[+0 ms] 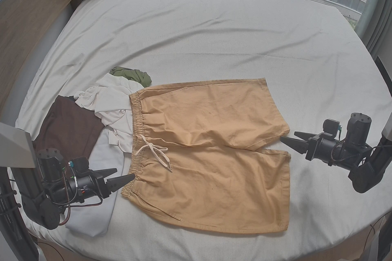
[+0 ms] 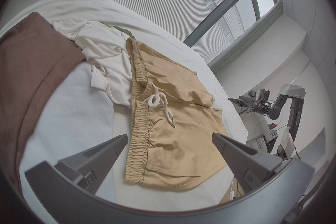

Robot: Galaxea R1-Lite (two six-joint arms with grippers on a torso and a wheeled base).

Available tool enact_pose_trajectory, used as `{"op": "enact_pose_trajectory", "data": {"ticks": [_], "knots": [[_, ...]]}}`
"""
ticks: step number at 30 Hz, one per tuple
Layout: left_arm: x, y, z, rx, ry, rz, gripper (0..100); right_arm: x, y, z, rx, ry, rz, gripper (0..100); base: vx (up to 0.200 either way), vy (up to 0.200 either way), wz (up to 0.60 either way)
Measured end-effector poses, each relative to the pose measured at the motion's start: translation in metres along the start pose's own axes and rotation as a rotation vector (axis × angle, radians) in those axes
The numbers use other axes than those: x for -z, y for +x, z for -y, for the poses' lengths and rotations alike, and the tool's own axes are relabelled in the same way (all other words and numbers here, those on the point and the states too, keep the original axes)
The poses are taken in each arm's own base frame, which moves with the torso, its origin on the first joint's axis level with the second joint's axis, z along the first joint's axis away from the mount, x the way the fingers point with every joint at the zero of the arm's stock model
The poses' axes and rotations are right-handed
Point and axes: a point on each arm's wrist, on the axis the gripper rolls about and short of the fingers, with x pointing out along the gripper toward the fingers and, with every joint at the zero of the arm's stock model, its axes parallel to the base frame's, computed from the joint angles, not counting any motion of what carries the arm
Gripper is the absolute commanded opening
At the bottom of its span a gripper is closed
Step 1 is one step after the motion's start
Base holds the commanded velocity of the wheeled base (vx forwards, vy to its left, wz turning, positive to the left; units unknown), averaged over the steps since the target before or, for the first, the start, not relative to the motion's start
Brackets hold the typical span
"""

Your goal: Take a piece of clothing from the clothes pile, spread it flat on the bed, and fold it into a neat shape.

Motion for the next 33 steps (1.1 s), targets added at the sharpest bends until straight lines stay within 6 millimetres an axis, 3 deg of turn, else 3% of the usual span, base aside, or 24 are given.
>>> {"op": "enact_pose_trajectory", "data": {"ticks": [33], "knots": [[0.039, 0.010, -0.018, -0.042, -0.109, -0.143, 100, 0.011, 0.005, 0.008, 0.015, 0.005, -0.034, 100, 0.000, 0.000, 0.00]]}}
